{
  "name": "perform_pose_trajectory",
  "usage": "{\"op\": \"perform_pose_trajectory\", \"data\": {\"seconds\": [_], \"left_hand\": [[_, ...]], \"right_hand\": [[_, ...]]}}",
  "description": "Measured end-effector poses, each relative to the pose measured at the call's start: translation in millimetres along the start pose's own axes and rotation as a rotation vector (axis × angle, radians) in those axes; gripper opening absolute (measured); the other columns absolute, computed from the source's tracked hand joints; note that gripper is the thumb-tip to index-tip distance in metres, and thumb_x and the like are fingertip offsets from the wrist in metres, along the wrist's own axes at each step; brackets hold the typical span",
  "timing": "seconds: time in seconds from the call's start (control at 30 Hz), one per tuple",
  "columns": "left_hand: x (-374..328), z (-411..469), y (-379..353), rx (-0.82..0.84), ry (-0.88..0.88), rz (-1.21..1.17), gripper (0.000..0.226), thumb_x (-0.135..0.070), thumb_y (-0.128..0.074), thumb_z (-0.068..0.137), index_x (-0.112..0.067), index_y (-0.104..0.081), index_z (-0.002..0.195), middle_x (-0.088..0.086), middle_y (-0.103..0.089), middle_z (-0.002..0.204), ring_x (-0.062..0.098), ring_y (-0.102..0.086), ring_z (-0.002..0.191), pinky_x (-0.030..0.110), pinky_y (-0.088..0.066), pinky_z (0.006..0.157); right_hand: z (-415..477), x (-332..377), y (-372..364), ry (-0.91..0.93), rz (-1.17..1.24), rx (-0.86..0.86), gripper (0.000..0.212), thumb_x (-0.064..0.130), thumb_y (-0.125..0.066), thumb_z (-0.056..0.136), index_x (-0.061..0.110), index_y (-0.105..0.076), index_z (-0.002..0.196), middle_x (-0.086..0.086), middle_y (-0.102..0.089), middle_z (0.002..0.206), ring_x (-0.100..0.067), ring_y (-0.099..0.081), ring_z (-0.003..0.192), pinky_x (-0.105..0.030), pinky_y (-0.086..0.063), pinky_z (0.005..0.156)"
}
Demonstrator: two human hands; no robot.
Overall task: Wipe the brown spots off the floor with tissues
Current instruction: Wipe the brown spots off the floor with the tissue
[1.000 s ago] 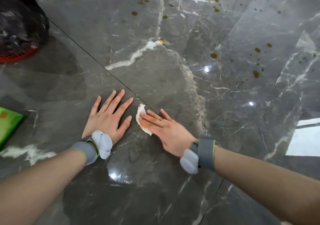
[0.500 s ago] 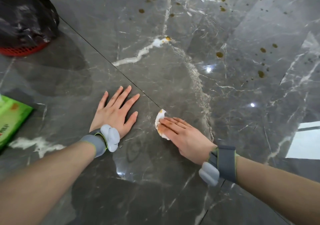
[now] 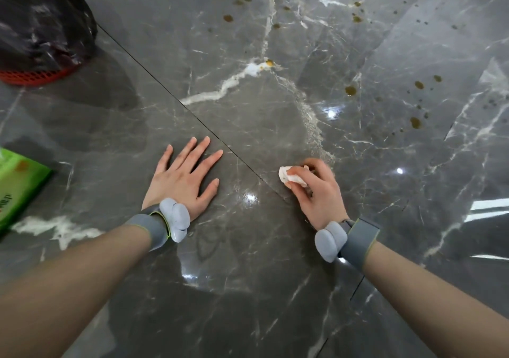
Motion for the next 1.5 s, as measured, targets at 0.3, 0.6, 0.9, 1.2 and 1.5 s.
{"op": "perform_pose_trajectory", "data": {"seconds": [0.3,0.6,0.9,1.2,1.5], "left_hand": [[0,0,0,-0.002,-0.005,0.01,0.06,-0.053,-0.02,0.089,-0.032,-0.03,0.144,-0.004,-0.02,0.155,0.015,-0.014,0.143,0.043,-0.003,0.115],[0,-1,3,-0.021,-0.001,-0.007,0.059,-0.052,-0.022,0.089,-0.031,-0.033,0.143,-0.003,-0.024,0.154,0.015,-0.017,0.142,0.043,-0.004,0.114],[-2,-1,4,-0.019,-0.007,-0.004,0.06,-0.051,-0.023,0.088,-0.03,-0.033,0.143,-0.003,-0.024,0.154,0.016,-0.017,0.142,0.042,-0.003,0.114],[-1,-1,1,-0.016,-0.009,0.011,0.058,-0.05,-0.023,0.089,-0.03,-0.035,0.142,-0.002,-0.026,0.153,0.017,-0.02,0.142,0.042,-0.003,0.113],[0,-2,2,-0.023,-0.013,-0.012,0.057,-0.05,-0.02,0.091,-0.03,-0.034,0.143,-0.002,-0.025,0.154,0.017,-0.018,0.142,0.044,-0.006,0.114]], "right_hand": [[-72,78,-54,0.475,0.046,0.501,0.046,-0.005,-0.036,0.082,0.006,-0.052,0.125,-0.011,-0.049,0.133,-0.024,-0.036,0.129,-0.025,-0.026,0.111],[7,29,-4,0.074,-0.023,-0.032,0.045,-0.015,-0.06,0.064,0.002,-0.064,0.105,-0.015,-0.06,0.114,-0.018,-0.045,0.108,-0.025,-0.038,0.096],[-51,69,-41,0.375,-0.058,0.261,0.033,0.016,-0.041,0.092,0.007,-0.061,0.116,-0.006,-0.053,0.133,-0.014,-0.036,0.13,-0.027,-0.035,0.105],[20,21,-27,0.016,-0.09,0.126,0.04,-0.005,-0.045,0.086,0.01,-0.059,0.121,-0.008,-0.051,0.135,-0.028,-0.044,0.128,-0.043,-0.047,0.096],[-58,94,-68,0.718,-0.009,0.621,0.046,-0.002,-0.039,0.082,0.012,-0.058,0.121,-0.001,-0.054,0.133,-0.017,-0.043,0.127,-0.023,-0.034,0.103]]}}
Point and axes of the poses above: each hand's wrist, its own z-axis towards the middle knuckle, its own y-axis out of the back of the hand, x = y × z, the point moved 7 cm from there along z, towards the middle knuckle
